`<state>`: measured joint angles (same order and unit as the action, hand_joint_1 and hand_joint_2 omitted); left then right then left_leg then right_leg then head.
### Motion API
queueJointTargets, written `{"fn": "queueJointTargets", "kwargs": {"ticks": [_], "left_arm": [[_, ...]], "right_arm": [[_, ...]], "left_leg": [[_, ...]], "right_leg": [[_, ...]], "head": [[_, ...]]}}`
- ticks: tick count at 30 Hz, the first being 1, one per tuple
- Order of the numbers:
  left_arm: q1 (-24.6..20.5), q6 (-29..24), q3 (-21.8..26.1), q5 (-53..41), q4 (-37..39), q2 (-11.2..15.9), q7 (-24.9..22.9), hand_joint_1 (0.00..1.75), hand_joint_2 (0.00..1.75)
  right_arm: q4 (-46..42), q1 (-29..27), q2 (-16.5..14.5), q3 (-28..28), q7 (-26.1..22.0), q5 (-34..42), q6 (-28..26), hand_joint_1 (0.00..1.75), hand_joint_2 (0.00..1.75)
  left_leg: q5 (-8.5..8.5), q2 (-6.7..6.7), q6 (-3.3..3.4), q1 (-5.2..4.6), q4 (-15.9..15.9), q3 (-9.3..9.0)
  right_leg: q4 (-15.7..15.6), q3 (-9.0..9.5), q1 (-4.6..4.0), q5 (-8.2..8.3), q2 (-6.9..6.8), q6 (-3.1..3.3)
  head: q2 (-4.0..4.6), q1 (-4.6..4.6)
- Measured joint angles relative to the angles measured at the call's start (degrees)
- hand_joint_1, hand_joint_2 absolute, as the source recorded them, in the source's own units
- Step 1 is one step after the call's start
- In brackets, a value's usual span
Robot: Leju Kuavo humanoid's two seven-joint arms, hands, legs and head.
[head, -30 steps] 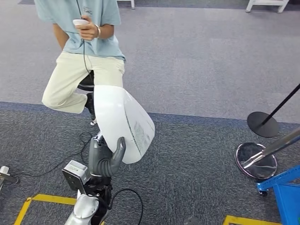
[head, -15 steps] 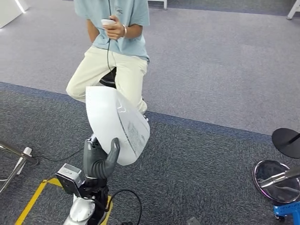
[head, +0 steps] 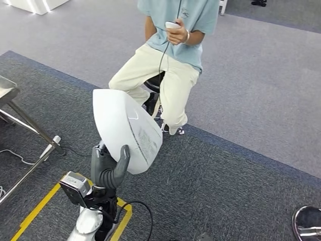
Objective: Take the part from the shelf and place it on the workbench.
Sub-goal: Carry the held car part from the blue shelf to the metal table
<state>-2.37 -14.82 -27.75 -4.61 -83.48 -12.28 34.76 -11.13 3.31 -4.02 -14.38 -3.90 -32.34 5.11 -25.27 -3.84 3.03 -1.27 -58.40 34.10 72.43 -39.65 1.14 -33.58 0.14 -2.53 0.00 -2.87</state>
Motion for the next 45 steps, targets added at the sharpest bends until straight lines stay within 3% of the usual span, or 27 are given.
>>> {"fn": "queueJointTargets", "kwargs": {"ticks": [1,3,5,7,9,11,13,14,16,18,20,22,24,26,28,29,30,31,33,35,37,38,40,41,43,44,45], "left_arm": [[0.0,0.0,0.0,0.0,0.1,0.0,-0.1,1.75,1.75],[-0.1,0.0,-0.2,0.0,0.3,0.0,-0.2,1.75,1.75],[-0.2,-0.1,-0.3,0.2,0.5,0.0,-0.3,1.75,1.75],[-0.2,-0.3,-0.4,0.3,0.5,0.0,-0.4,1.75,1.75],[-0.3,-0.3,-0.3,0.4,0.5,0.1,-0.4,1.75,1.75],[-0.4,-0.3,-0.4,0.4,0.5,0.1,-0.4,1.75,1.75],[-0.3,-0.3,-0.4,0.4,0.6,0.2,-0.5,1.75,1.75],[-0.2,-0.3,-0.4,0.4,0.6,0.3,-0.5,1.75,1.75],[-0.2,-0.3,-0.4,0.4,0.7,0.3,-0.5,1.75,1.75],[-0.3,-0.3,-0.4,0.4,0.7,0.3,-0.5,1.75,1.75],[-0.5,-0.3,-0.4,0.4,0.7,0.2,-0.6,1.75,1.75],[-0.6,-0.3,-0.5,0.5,0.7,0.2,-0.6,1.75,1.75],[-0.8,0.0,-0.6,0.8,0.8,0.0,-0.8,1.75,1.75],[-1.2,0.1,-0.9,1.0,0.9,-0.2,-1.0,1.75,1.75],[-1.3,0.2,-1.2,1.0,1.1,-0.3,-1.1,1.75,1.75],[-1.3,0.2,-1.3,1.0,1.2,-0.3,-1.1,1.75,1.75],[-1.3,0.2,-1.3,1.0,1.4,-0.3,-1.1,1.75,1.75],[-1.3,0.2,-1.3,1.0,1.4,-0.3,-1.1,1.75,1.75],[-1.4,0.2,-1.3,1.0,1.5,-0.3,-1.1,1.75,1.75],[-1.5,0.2,-1.4,1.0,1.5,-0.3,-1.1,1.75,1.75],[-1.6,0.2,-1.4,1.1,1.5,-0.2,-1.2,1.75,1.75],[-1.7,0.1,-1.4,1.1,1.5,-0.2,-1.2,1.75,1.75],[-1.9,0.0,-1.4,1.3,1.5,-0.1,-1.4,1.75,1.75],[-2.0,-0.1,-1.4,1.4,1.5,-0.1,-1.4,1.75,1.75],[-2.2,-0.3,-1.4,1.7,1.5,0.0,-1.6,1.75,1.75],[-2.1,-0.3,-1.3,1.8,1.5,0.0,-1.6,1.75,1.75],[-2.1,-0.3,-1.3,1.9,1.5,0.1,-1.7,1.75,1.75]], "right_arm": [[0.0,0.0,0.1,0.0,-0.2,-0.1,-0.4,0.0,0.0],[0.0,0.2,0.1,0.0,-0.5,-0.3,-1.0,0.0,0.0],[0.0,0.4,0.2,0.0,-0.9,-0.6,-1.7,0.0,0.0],[0.0,0.5,0.2,0.0,-1.4,-0.8,-2.5,0.0,0.0],[0.0,0.6,0.3,0.0,-1.8,-0.9,-3.0,0.0,0.0],[0.0,0.6,0.3,0.0,-1.8,-1.1,-3.3,0.0,0.0],[0.0,0.4,0.3,0.0,-1.8,-1.3,-3.6,0.0,0.0],[0.0,0.4,0.3,0.0,-1.8,-1.5,-3.8,0.0,0.0],[0.0,0.6,0.3,0.0,-1.8,-1.6,-4.0,0.0,0.0],[0.0,0.7,0.3,0.0,-1.8,-1.6,-4.0,0.0,0.0],[0.0,0.8,0.3,0.0,-1.9,-1.7,-4.0,0.0,0.0],[0.0,1.0,0.3,0.0,-1.8,-1.8,-3.8,0.0,0.0],[-0.1,1.4,0.3,0.0,-1.8,-1.9,-3.5,0.0,0.0],[-0.1,1.5,0.3,0.0,-1.7,-2.0,-3.3,0.0,0.0],[-0.1,1.3,0.3,0.0,-1.6,-2.0,-3.2,0.0,0.0],[-0.1,1.2,0.3,0.0,-1.6,-2.0,-3.1,0.0,0.0],[-0.1,1.1,0.3,0.0,-1.6,-2.0,-3.1,0.0,0.0],[-0.1,1.1,0.3,0.0,-1.6,-2.0,-3.1,0.0,0.0],[0.0,1.1,0.3,0.0,-1.6,-2.1,-3.1,0.0,0.0],[0.0,1.2,0.3,0.0,-1.5,-2.2,-3.0,0.0,0.0],[0.0,1.4,0.3,0.0,-1.1,-2.4,-2.7,0.0,0.0],[0.0,1.5,0.3,0.0,-0.9,-2.5,-2.6,0.0,0.0],[0.0,1.5,0.3,0.0,-0.6,-2.6,-2.3,0.0,0.0],[0.0,1.5,0.3,0.0,-0.5,-2.6,-2.2,0.0,0.0],[0.0,1.3,0.3,0.0,-0.4,-2.6,-1.9,0.0,0.0],[0.0,1.2,0.3,0.0,-0.3,-2.6,-1.8,0.0,0.0],[0.0,1.2,0.3,0.0,-0.3,-2.7,-1.7,0.0,0.0]], "left_leg": [[-0.19,-0.9,-0.2,0.07,-0.2,-0.15],[-0.64,-2.39,-0.75,0.1,-0.7,-0.1],[-0.78,-3.64,-1.33,0.23,-1.0,0.3],[-0.82,-4.44,-1.78,0.44,-1.2,0.54],[-2.16,-2.07,-2.3,0.38,-3.3,1.48],[-5.27,1.7,-2.95,0.49,-9.6,4.57],[-7.41,3.12,-3.33,0.84,-16.1,8.02],[-7.05,3.33,-3.36,0.95,-16.9,8.6],[-3.47,4.12,-2.95,0.89,-12.2,6.47],[-0.43,7.38,-1.96,0.07,-4.8,2.82],[-0.16,9.57,-1.16,-0.77,-1.4,1.34],[-0.19,8.16,-0.76,-0.73,-0.8,1.17],[0.13,6.45,-0.27,-0.25,0.0,0.64],[0.24,4.92,0.18,0.11,0.3,0.3],[0.15,3.06,0.39,0.18,0.2,0.22],[0.06,2.05,0.39,0.2,0.2,0.1],[-0.04,1.02,0.29,0.26,0.2,-0.08],[-0.21,0.09,0.11,0.35,0.1,-0.31],[-0.73,-1.49,-0.46,0.45,-0.4,-0.47],[-1.01,-2.8,-1.06,0.51,-0.8,-0.1],[-0.99,-4.0,-1.64,0.71,-0.8,0.22],[-1.17,-3.64,-1.96,0.72,-1.0,0.33],[-2.92,-0.81,-2.61,0.7,-4.1,1.73],[-4.48,1.14,-2.91,0.73,-7.3,3.32],[-7.19,2.96,-3.31,1.01,-14.7,7.22],[-7.33,3.25,-3.4,1.13,-16.8,8.42],[-6.24,3.44,-3.42,1.21,-16.5,8.54]], "right_leg": [[-3.7,1.17,0.11,2.67,0.64,-0.06],[-10.3,3.91,0.43,5.55,3.18,-0.02],[-12.4,5.19,0.44,5.45,4.37,0.46],[-12.7,5.61,0.35,5.49,3.03,1.17],[-13.0,6.03,0.41,5.44,1.61,1.83],[-13.1,6.4,0.25,5.15,0.01,2.31],[-13.1,6.66,0.07,4.78,-1.82,2.47],[-13.1,6.82,0.02,4.6,-2.65,2.46],[-13.1,7.38,-0.06,4.19,-4.15,2.34],[-13.1,8.04,-0.23,3.68,-5.49,2.02],[-13.3,8.47,-0.45,3.26,-6.9,1.5],[-13.6,8.88,-0.5,2.89,-8.03,0.88],[-12.2,8.5,-0.26,1.73,-5.31,0.4],[-6.3,5.53,-0.05,-0.97,-1.29,0.12],[0.8,1.07,-0.01,-3.0,-0.28,-0.18],[2.2,-0.34,0.02,-2.52,-0.23,-0.33],[1.4,-0.69,0.07,-0.87,-0.18,-0.44],[-1.5,0.08,0.17,1.64,0.11,-0.53],[-9.2,3.0,0.65,5.69,2.52,-0.65],[-13.0,4.82,0.87,6.51,4.39,-0.26],[-13.3,5.24,0.74,6.23,3.58,0.55],[-13.4,5.42,0.73,6.21,2.95,0.94],[-13.7,5.95,0.76,6.06,1.5,1.68],[-13.7,6.21,0.63,5.87,0.7,1.95],[-13.7,6.68,0.48,5.39,-1.01,2.19],[-13.7,6.94,0.45,5.14,-1.85,2.18],[-13.7,7.25,0.45,4.87,-2.64,2.12]], "head": [[0.0,-0.01],[0.0,0.0],[0.0,0.04],[0.0,0.09],[0.0,-0.36],[0.0,-0.87],[0.0,-0.92],[0.0,-0.93],[0.0,-0.94],[0.0,-0.96],[0.0,-0.99],[0.0,-1.02],[0.0,-0.89],[0.0,-0.52],[0.0,-0.27],[0.0,-0.26],[0.0,-0.25],[0.0,-0.26],[0.0,-0.15],[0.0,-0.06],[0.0,-0.07],[0.0,-0.05],[0.0,-0.4],[0.0,-0.57],[0.0,-0.72],[0.0,-0.74],[0.0,-0.74]]}}
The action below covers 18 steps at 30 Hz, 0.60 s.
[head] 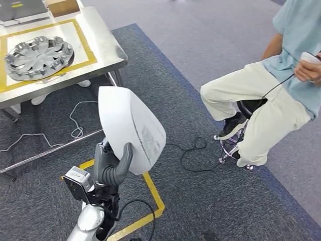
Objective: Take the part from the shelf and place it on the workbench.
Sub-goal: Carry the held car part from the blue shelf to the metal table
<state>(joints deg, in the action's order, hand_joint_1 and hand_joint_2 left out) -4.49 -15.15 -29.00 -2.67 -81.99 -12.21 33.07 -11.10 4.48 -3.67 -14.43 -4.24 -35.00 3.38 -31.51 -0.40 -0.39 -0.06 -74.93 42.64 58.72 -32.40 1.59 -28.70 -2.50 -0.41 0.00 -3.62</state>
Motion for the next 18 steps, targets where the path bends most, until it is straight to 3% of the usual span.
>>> {"fn": "queueJointTargets", "kwargs": {"ticks": [1,3,5,6,8,10,12,14,15,16,18], "left_arm": [[0.0,0.0,0.1,0.1,0.0,0.0,0.0,1.75,1.75],[-0.1,-0.1,0.1,0.1,0.0,0.0,-0.1,1.75,1.75],[-0.2,-0.2,0.2,0.2,0.0,0.0,-0.2,1.75,1.75],[-0.1,-0.2,0.3,0.2,0.0,0.0,-0.2,1.75,1.75],[0.0,-0.3,0.5,0.2,-0.1,-0.1,-0.2,1.75,1.75],[-0.1,-0.5,0.7,0.2,-0.1,-0.1,-0.2,1.75,1.75],[-0.1,-0.6,0.8,0.2,-0.1,-0.2,-0.3,1.75,1.75],[0.2,-0.6,0.9,0.2,-0.1,-0.2,-0.3,1.75,1.75],[0.3,-0.7,1.0,0.2,-0.1,-0.2,-0.3,1.75,1.75],[0.4,-0.7,1.1,0.1,-0.1,-0.2,-0.3,1.75,1.75],[0.4,-0.9,1.3,-0.1,-0.1,-0.2,-0.3,1.75,1.75]], "right_arm": [[0.0,0.0,0.0,0.0,0.0,0.0,0.1,0.0,0.0],[0.0,0.1,0.0,0.0,0.0,0.0,0.2,0.0,0.0],[0.0,0.2,0.0,0.0,0.1,-0.1,0.2,0.0,0.0],[0.0,0.2,0.0,0.0,0.0,-0.2,0.2,0.0,0.0],[-0.1,0.4,0.0,0.0,-0.1,-0.4,0.0,0.0,0.0],[-0.2,0.6,0.0,0.0,-0.2,-0.5,-0.3,0.0,0.0],[-0.2,0.5,0.0,0.0,-0.3,-0.6,-0.5,0.0,0.0],[-0.2,0.3,0.0,0.0,-0.2,-0.7,-0.7,0.0,0.0],[-0.2,0.1,0.0,0.0,-0.2,-0.7,-0.8,0.0,0.0],[-0.2,0.0,0.0,-0.1,-0.1,-0.6,-1.1,0.0,0.0],[-0.2,0.1,0.0,-0.2,0.2,-0.1,-1.7,0.0,0.0]], "left_leg": [[1.99,0.36,0.09,0.03,2.4,-0.99],[5.89,2.83,0.6,-0.38,10.1,-4.58],[6.82,5.01,1.25,-1.0,14.6,-6.62],[6.42,5.04,1.53,-1.26,15.0,-6.72],[6.47,3.52,2.19,-1.08,15.6,-6.93],[6.62,2.0,2.87,-0.68,16.1,-7.49],[6.58,0.51,3.37,-0.53,16.3,-7.74],[6.47,-1.23,3.63,-0.62,16.3,-7.81],[6.38,-2.0,3.67,-0.66,16.3,-7.9],[6.29,-2.7,3.66,-0.67,16.3,-8.07],[5.95,-3.57,3.41,-0.73,16.2,-8.52]], "right_leg": [[0.0,0.41,0.0,-0.29,-0.75,-0.1],[0.0,1.32,-0.14,-0.94,-2.09,-0.46],[-0.1,1.9,-0.45,-1.51,-3.31,-1.05],[-0.2,2.12,-0.6,-1.68,-4.0,-1.38],[-0.7,2.74,-0.57,-2.1,-5.16,-2.09],[1.3,2.26,-0.43,-3.69,-3.06,-2.65],[8.4,-1.36,-0.39,-6.82,0.73,-2.8],[15.1,-5.78,-0.44,-8.36,2.21,-2.74],[15.7,-6.83,-0.47,-7.42,2.38,-2.64],[13.9,-6.74,-0.51,-5.31,2.46,-2.46],[6.4,-4.41,-0.63,-0.29,2.77,-1.94]], "head": [[0.0,0.0],[0.0,0.0],[0.0,0.0],[0.0,0.04],[0.0,0.18],[0.01,0.47],[0.01,0.99],[0.0,1.24],[0.0,1.25],[0.0,1.3],[0.0,1.39]]}}
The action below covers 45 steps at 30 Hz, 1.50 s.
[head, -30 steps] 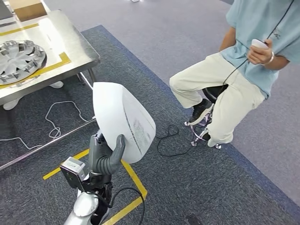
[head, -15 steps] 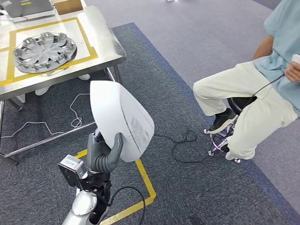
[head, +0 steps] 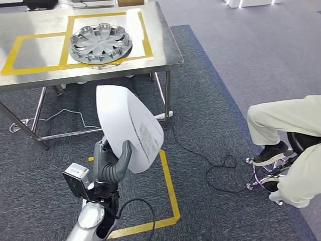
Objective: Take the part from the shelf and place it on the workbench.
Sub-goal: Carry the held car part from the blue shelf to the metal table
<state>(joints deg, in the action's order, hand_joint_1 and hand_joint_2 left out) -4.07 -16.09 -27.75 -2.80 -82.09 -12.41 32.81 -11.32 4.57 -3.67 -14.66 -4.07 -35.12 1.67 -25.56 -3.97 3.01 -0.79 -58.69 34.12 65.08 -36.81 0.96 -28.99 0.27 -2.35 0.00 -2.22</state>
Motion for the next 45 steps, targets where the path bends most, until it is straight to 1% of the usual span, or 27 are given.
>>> {"fn": "queueJointTargets", "kwargs": {"ticks": [2,4,6,8,10,11,12,13,15,16,18,21,23,26,27,28,30,31,32,34,37,39,41,42,43,44,45], "left_arm": [[0.1,-0.1,0.1,-0.2,0.0,0.0,0.0,1.75,1.75],[0.1,-0.1,0.1,-0.2,0.0,0.0,0.0,1.75,1.75],[0.2,-0.3,0.1,-0.3,0.0,0.1,0.0,1.75,1.75],[0.2,-0.4,0.1,-0.3,0.0,0.1,0.0,1.75,1.75],[0.3,-0.4,0.2,-0.3,0.0,0.2,0.0,1.75,1.75],[0.4,-0.4,0.2,-0.3,0.0,0.2,0.0,1.75,1.75],[0.5,-0.4,0.2,-0.3,0.0,0.3,0.0,1.75,1.75],[0.5,-0.4,0.2,-0.3,0.0,0.3,0.0,1.75,1.75],[0.5,-0.4,0.2,-0.3,0.0,0.4,0.0,1.75,1.75],[0.5,-0.3,0.2,-0.3,0.0,0.4,0.0,1.75,1.75],[0.5,-0.3,0.2,-0.3,0.0,0.4,0.0,1.75,1.75],[0.6,-0.3,0.2,-0.3,0.0,0.3,0.0,1.75,1.75],[0.5,-0.3,0.2,-0.3,0.0,0.2,0.0,1.75,1.75],[0.6,-0.3,0.2,-0.3,0.0,0.2,0.0,1.75,1.75],[0.6,-0.3,0.2,-0.3,0.0,0.2,0.0,1.75,1.75],[0.7,-0.3,0.2,-0.3,0.1,0.2,0.0,1.75,1.75],[0.7,-0.3,0.2,-0.3,0.1,0.2,0.0,1.75,1.75],[0.7,-0.3,0.2,-0.3,0.1,0.2,0.0,1.75,1.75],[0.7,-0.3,0.2,-0.3,0.1,0.2,0.0,1.75,1.75],[0.8,-0.3,0.2,-0.3,0.1,0.2,0.0,1.75,1.75],[0.7,-0.3,0.1,-0.3,0.1,0.2,0.0,1.75,1.75],[0.7,-0.3,0.1,-0.3,0.1,0.3,0.0,1.75,1.75],[0.8,-0.3,0.2,-0.3,0.1,0.4,0.0,1.75,1.75],[0.9,-0.3,0.2,-0.3,0.1,0.5,0.0,1.75,1.75],[1.0,-0.4,0.2,-0.3,0.1,0.6,0.0,1.75,1.75],[1.0,-0.4,0.2,-0.3,0.1,0.7,0.0,1.75,1.75],[1.0,-0.4,0.2,-0.3,0.1,0.7,0.0,1.75,1.75]], "right_arm": [[0.0,0.4,0.0,-0.3,0.4,0.4,-0.5,0.0,0.0],[0.0,0.5,0.0,-0.6,0.6,0.5,-0.6,0.0,0.0],[0.0,0.4,0.0,-0.9,0.6,0.5,-0.6,0.0,0.0],[0.0,0.3,0.0,-1.0,0.6,0.5,-0.5,0.0,0.0],[0.0,0.2,0.0,-1.0,0.7,0.5,-0.4,0.0,0.0],[0.0,0.1,0.0,-1.1,0.8,0.5,-0.4,0.0,0.0],[0.0,0.0,0.0,-1.2,0.8,0.4,-0.3,0.0,0.0],[0.0,0.0,0.0,-1.2,0.8,0.4,-0.3,0.0,0.0],[0.0,0.0,-0.1,-1.3,0.8,0.4,-0.2,0.0,0.0],[0.0,0.1,-0.1,-1.3,0.8,0.4,-0.2,0.0,0.0],[0.0,0.1,-0.1,-1.4,0.8,0.4,-0.2,0.0,0.0],[0.0,0.2,-0.1,-1.4,0.8,0.4,-0.1,0.0,0.0],[0.0,0.4,-0.1,-1.4,0.8,0.4,-0.1,0.0,0.0],[0.0,0.3,-0.1,-1.4,0.8,0.4,-0.1,0.0,0.0],[0.0,0.1,-0.1,-1.4,0.8,0.4,-0.1,0.0,0.0],[0.0,0.0,-0.1,-1.4,0.8,0.4,-0.1,0.0,0.0],[0.0,-0.2,-0.1,-1.5,0.8,0.4,0.0,0.0,0.0],[0.0,-0.2,-0.1,-1.5,0.8,0.4,0.0,0.0,0.0],[0.0,-0.1,-0.1,-1.5,0.8,0.4,0.0,0.0,0.0],[0.0,-0.1,-0.1,-1.7,0.9,0.4,0.1,0.0,0.0],[0.0,-0.2,-0.2,-1.8,0.9,0.3,0.2,0.0,0.0],[0.0,-0.1,-0.3,-2.0,0.9,0.3,0.2,0.0,0.0],[0.0,0.0,-0.3,-2.1,0.9,0.3,0.2,0.0,0.0],[0.0,0.0,-0.3,-2.2,0.9,0.3,0.3,0.0,0.0],[0.0,-0.1,-0.3,-2.3,0.9,0.3,0.3,0.0,0.0],[0.0,-0.2,-0.3,-2.3,1.0,0.3,0.4,0.0,0.0],[0.0,-0.2,-0.3,-2.3,1.1,0.3,0.4,0.0,0.0]], "left_leg": [[-0.37,-0.39,-0.53,-0.13,-0.1,-0.09],[-0.62,-0.47,-1.1,-0.12,-0.2,0.05],[-1.23,0.27,-1.78,-0.04,-0.9,0.14],[-3.56,1.94,-2.62,0.15,-5.0,1.87],[-6.84,3.09,-3.29,0.57,-12.4,5.6],[-7.55,3.27,-3.5,0.79,-15.4,7.21],[-7.15,3.37,-3.66,0.98,-16.5,8.01],[-5.54,3.43,-3.74,1.12,-15.4,7.72],[-0.97,3.74,-3.55,1.22,-8.2,4.69],[0.31,3.93,-3.29,1.1,-4.5,2.99],[0.51,4.14,-2.53,0.8,-0.9,1.29],[-0.23,3.72,-1.23,0.8,-0.2,0.49],[-0.62,3.54,-0.44,0.91,0.0,-0.39],[-1.39,3.37,0.29,0.61,0.1,-1.04],[-1.7,3.22,0.36,0.48,0.1,-1.32],[-2.06,3.04,0.36,0.37,0.1,-1.74],[-2.94,2.8,0.18,0.25,0.1,-2.8],[-3.35,2.76,0.0,0.19,0.0,-3.26],[-3.72,2.75,-0.26,0.17,0.0,-3.46],[-4.09,2.77,-0.88,0.12,-0.1,-3.85],[-4.48,2.95,-1.77,0.08,-2.2,-3.85],[-5.78,3.18,-2.52,0.42,-7.5,-1.12],[-8.38,3.26,-3.23,0.93,-13.4,2.94],[-9.13,3.28,-3.49,1.15,-14.8,4.39],[-8.85,3.31,-3.67,1.32,-14.5,5.04],[-7.29,3.37,-3.76,1.45,-12.5,4.87],[-4.62,3.48,-3.79,1.53,-9.2,4.09]], "right_leg": [[-5.7,2.36,-0.18,2.03,0.4,0.56],[-6.8,3.06,-0.33,1.71,0.56,1.05],[-7.1,3.38,-0.13,1.67,0.37,1.64],[-7.4,3.96,0.13,1.51,0.04,2.18],[-7.4,4.44,0.14,1.08,-0.28,2.39],[-7.4,4.74,0.16,0.83,-0.45,2.36],[-7.4,5.08,0.2,0.54,-0.59,2.28],[-7.4,5.51,0.25,0.22,-0.68,2.14],[-7.4,6.41,0.36,-0.5,-0.79,1.74],[-7.4,6.84,0.31,-0.92,-0.8,1.39],[-7.6,7.37,0.21,-1.36,-0.95,0.53],[-7.0,7.79,0.3,-1.5,-1.15,-0.67],[-3.2,5.81,0.36,-3.11,-0.85,-0.93],[7.1,-1.14,0.32,-6.55,-0.48,-1.16],[8.4,-2.78,0.3,-6.29,-0.48,-1.2],[7.7,-3.41,0.27,-4.77,-0.47,-1.12],[1.3,-2.1,0.08,0.75,-0.42,-0.55],[-2.0,-1.22,-0.09,2.54,-0.39,-0.22],[-4.5,-0.29,-0.3,3.25,-0.35,0.15],[-6.3,0.47,-0.63,2.65,-0.32,0.85],[-7.1,2.22,-0.27,2.62,-0.35,1.79],[-7.5,3.4,-0.03,2.2,-0.4,2.19],[-7.5,4.24,0.01,1.44,-0.4,2.3],[-7.5,4.78,0.05,0.98,-0.39,2.25],[-7.5,5.39,0.1,0.5,-0.37,2.14],[-7.5,6.08,0.19,0.0,-0.35,1.99],[-7.5,6.81,0.28,-0.53,-0.35,1.78]], "head": [[0.0,0.08],[0.0,0.12],[0.0,0.06],[0.0,-0.19],[0.0,-0.39],[0.0,-0.38],[0.0,-0.39],[0.0,-0.39],[0.0,-0.4],[0.0,-0.39],[0.0,-0.33],[0.0,-0.1],[0.0,0.17],[0.0,0.46],[0.0,0.48],[0.0,0.49],[0.0,0.51],[0.0,0.49],[0.0,0.56],[0.0,0.56],[0.0,0.38],[0.0,0.14],[0.0,0.04],[0.0,0.02],[0.0,0.03],[0.0,0.02],[0.0,0.02]]}}
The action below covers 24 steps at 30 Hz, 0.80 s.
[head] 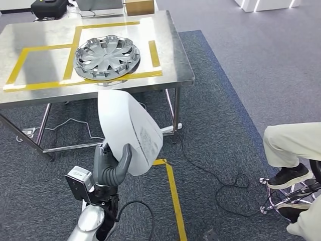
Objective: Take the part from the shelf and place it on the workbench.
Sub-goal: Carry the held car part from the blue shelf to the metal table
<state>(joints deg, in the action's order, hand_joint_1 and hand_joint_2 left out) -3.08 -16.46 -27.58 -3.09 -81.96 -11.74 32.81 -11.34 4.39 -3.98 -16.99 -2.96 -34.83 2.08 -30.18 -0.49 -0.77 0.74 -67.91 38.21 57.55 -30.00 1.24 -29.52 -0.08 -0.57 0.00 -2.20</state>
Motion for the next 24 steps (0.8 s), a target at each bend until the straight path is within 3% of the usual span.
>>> {"fn": "queueJointTargets", "kwargs": {"ticks": [1,3,5,7,9,11,13,14,16,18,22,24], "left_arm": [[0.0,0.0,0.0,0.0,0.0,0.0,0.0,1.75,1.75],[0.0,0.0,0.0,0.0,0.1,0.1,0.0,1.75,1.75],[0.1,0.0,0.0,0.0,0.1,0.0,0.0,1.75,1.75],[0.1,0.0,0.0,0.0,0.1,-0.1,0.0,1.75,1.75],[-0.1,0.1,0.0,0.0,0.1,-0.2,0.0,1.75,1.75],[-0.1,0.1,0.0,0.0,0.1,-0.2,0.0,1.75,1.75],[-0.1,0.1,0.0,0.0,0.1,-0.2,0.0,1.75,1.75],[-0.1,0.1,0.0,0.0,0.2,-0.2,0.0,1.75,1.75],[-0.1,0.1,0.0,0.0,0.2,-0.3,0.0,1.75,1.75],[-0.2,0.1,0.0,0.0,0.2,-0.3,0.0,1.75,1.75],[-0.2,0.1,0.0,0.0,0.2,-0.4,0.0,1.75,1.75],[-0.3,0.1,0.0,0.0,0.2,-0.3,0.0,1.75,1.75]], "right_arm": [[0.0,0.0,0.0,0.0,0.2,0.0,0.0,0.0,0.0],[0.0,0.1,0.0,0.0,0.4,0.0,0.0,0.0,0.0],[0.0,0.2,0.0,-0.1,0.5,0.0,0.1,0.0,0.0],[0.0,0.3,0.0,-0.2,0.5,0.0,0.1,0.0,0.0],[0.0,0.5,0.0,-0.3,0.6,0.0,0.3,0.0,0.0],[0.0,0.6,0.0,-0.5,1.2,-0.3,0.5,0.0,0.0],[0.0,0.4,0.0,-0.5,2.0,-0.7,0.8,0.0,0.0],[0.0,0.2,0.0,-0.5,2.2,-1.0,0.8,0.0,0.0],[0.0,0.2,0.0,-0.5,2.4,-1.2,0.9,0.0,0.0],[0.0,0.3,0.0,-0.5,2.4,-1.3,0.9,0.0,0.0],[0.0,0.0,0.0,-0.5,2.4,-1.5,0.9,0.0,0.0],[0.0,0.1,0.0,-0.5,2.4,-1.5,0.8,0.0,0.0]], "left_leg": [[2.45,0.16,0.06,-0.03,3.3,-0.83],[4.47,0.41,0.58,-0.29,7.5,-1.84],[4.01,0.33,1.53,-0.52,8.0,-2.06],[4.3,0.17,2.39,-0.39,8.3,-2.82],[4.0,0.16,3.0,-0.31,8.5,-3.51],[3.46,0.12,3.42,-0.54,8.5,-3.81],[2.78,-0.12,3.61,-0.85,8.4,-4.44],[2.36,-0.27,3.61,-0.99,8.4,-4.99],[1.46,-0.48,3.46,-1.18,8.5,-6.23],[0.74,-0.79,3.05,-1.31,8.5,-6.88],[0.63,-1.11,1.91,-1.39,6.8,-6.82],[-0.77,-0.61,1.27,-1.26,2.6,-4.72]], "right_leg": [[0.0,0.65,0.05,-0.51,0.01,-0.31],[0.0,1.24,0.07,-1.42,-0.05,-1.2],[0.3,1.62,0.08,-1.68,-0.19,-2.2],[1.5,1.46,0.19,-1.89,-0.22,-2.77],[6.0,-1.44,0.2,-3.04,-0.13,-2.89],[13.0,-6.34,0.12,-5.42,-0.09,-2.87],[15.8,-9.66,-0.02,-6.34,-0.09,-2.7],[14.2,-9.83,-0.14,-4.96,-0.06,-2.49],[7.4,-8.13,-0.5,0.16,0.19,-1.84],[2.5,-6.43,-0.91,2.39,0.56,-1.16],[1.2,-4.69,-0.95,2.63,-0.11,0.22],[0.9,-3.85,-0.72,2.25,-0.72,0.76]], "head": [[0.0,0.01],[0.0,0.05],[0.0,0.09],[0.0,0.2],[0.0,0.5],[0.0,0.74],[0.0,0.76],[0.0,0.77],[0.0,0.76],[0.0,0.71],[0.0,0.64],[0.0,0.53]]}}
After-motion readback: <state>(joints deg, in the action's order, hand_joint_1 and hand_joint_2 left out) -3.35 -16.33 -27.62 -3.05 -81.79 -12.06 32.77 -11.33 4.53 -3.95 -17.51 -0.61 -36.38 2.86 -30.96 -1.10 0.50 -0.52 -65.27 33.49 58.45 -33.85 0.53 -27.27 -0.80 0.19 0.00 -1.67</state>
